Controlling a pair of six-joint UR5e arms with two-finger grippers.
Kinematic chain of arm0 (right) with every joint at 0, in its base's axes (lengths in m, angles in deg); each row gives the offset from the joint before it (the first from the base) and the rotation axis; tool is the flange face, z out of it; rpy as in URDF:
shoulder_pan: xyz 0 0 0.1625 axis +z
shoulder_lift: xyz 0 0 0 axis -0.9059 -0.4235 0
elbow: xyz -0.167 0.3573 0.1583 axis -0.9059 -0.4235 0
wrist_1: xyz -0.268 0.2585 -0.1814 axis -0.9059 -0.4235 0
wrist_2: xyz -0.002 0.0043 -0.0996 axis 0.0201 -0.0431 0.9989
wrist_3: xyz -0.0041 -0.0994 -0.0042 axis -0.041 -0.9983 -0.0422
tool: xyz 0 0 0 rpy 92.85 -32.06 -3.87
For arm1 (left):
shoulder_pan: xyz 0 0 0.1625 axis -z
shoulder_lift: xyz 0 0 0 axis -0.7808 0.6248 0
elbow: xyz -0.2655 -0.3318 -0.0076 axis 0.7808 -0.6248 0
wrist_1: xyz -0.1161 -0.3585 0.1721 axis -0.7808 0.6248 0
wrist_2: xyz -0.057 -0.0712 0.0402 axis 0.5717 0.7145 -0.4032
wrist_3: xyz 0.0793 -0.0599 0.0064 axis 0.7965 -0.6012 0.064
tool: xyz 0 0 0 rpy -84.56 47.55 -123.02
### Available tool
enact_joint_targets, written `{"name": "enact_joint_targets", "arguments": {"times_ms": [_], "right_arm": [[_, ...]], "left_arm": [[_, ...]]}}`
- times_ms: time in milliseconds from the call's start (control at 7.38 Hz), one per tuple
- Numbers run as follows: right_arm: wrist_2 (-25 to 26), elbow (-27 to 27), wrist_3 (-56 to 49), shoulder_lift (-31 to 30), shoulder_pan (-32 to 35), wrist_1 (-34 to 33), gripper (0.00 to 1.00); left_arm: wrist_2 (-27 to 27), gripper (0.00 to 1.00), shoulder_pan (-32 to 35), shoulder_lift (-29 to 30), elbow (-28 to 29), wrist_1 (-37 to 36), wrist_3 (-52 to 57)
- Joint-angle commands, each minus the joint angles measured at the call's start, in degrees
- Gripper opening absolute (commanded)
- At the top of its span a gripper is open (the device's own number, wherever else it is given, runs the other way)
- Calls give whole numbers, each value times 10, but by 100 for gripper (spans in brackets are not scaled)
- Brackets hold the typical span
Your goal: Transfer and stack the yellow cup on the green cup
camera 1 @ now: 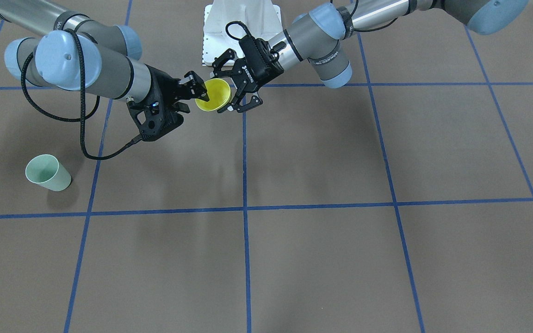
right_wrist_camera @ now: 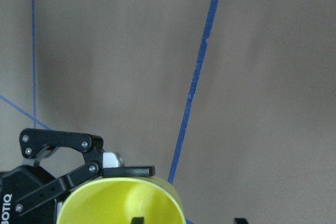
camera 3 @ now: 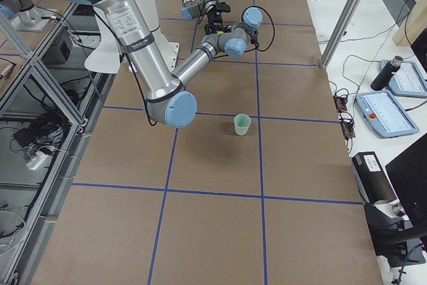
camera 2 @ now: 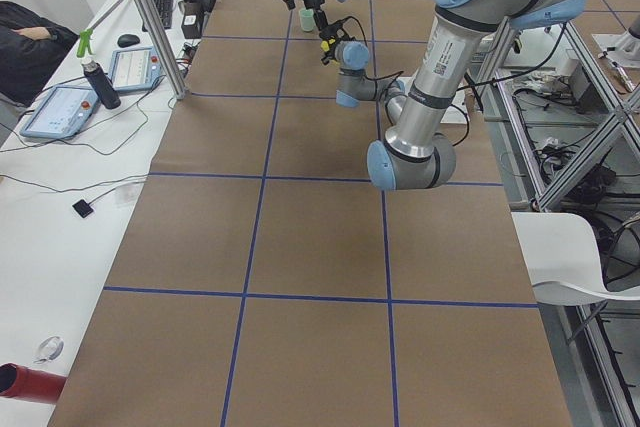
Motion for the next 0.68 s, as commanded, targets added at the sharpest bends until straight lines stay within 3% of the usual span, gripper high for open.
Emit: {"name": "enact_joint_targets", "arguments": {"times_ms": [0,271,542], "right_arm": [[2,-1,0,0,-5,0,55],[2,0,0,0,-6,-5,38],[2,0,0,0,-6,-5,32]], "left_arm": [[0,0,0,2,2,0,0],[0,0,0,3,1,0,0],[0,0,0,5,2,0,-1]]}}
